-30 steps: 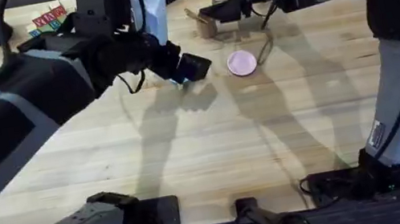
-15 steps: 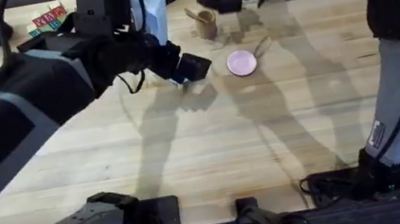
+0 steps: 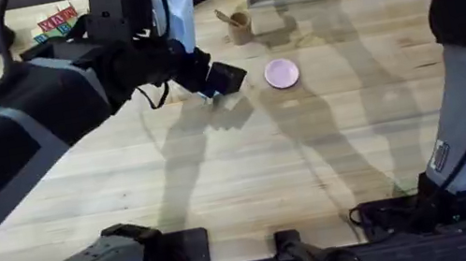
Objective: Pick up a utensil and set it on the pink plate, then put the other utensil in the container.
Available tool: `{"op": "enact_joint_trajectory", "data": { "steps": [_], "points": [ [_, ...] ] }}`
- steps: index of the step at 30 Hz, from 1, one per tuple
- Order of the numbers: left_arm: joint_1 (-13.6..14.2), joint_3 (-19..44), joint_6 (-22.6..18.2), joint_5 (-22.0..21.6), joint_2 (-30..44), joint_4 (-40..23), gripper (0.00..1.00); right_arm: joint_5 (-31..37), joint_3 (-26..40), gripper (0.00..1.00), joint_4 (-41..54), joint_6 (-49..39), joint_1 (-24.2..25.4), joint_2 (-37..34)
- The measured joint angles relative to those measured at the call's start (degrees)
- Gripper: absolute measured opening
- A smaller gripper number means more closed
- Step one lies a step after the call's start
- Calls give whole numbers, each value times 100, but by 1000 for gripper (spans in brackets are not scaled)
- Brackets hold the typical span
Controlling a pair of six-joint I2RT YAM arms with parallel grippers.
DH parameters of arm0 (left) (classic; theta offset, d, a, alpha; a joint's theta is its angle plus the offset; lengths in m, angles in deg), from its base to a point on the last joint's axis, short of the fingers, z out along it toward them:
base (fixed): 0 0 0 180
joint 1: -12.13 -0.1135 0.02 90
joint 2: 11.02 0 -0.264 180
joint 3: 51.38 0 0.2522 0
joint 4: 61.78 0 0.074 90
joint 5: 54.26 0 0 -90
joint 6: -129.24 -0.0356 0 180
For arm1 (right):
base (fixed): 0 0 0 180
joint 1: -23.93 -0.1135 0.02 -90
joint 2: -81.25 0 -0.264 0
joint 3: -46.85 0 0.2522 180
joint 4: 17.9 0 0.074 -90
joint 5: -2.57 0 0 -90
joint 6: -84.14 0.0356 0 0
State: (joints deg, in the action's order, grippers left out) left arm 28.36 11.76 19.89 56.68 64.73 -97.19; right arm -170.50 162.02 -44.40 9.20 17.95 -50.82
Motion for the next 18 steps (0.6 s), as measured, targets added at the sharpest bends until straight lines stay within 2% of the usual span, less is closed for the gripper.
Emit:
{"op": "enact_joint_trajectory", "data": {
  "steps": [11, 18],
  "points": [
    [0, 0, 0, 1, 0, -2, 993, -405, 850, 996, -1, 1300, 86, 0],
    [0, 0, 0, 0, 0, -4, 993, -415, 1234, 996, -1, 1779, 86, 0]
  ]
}}
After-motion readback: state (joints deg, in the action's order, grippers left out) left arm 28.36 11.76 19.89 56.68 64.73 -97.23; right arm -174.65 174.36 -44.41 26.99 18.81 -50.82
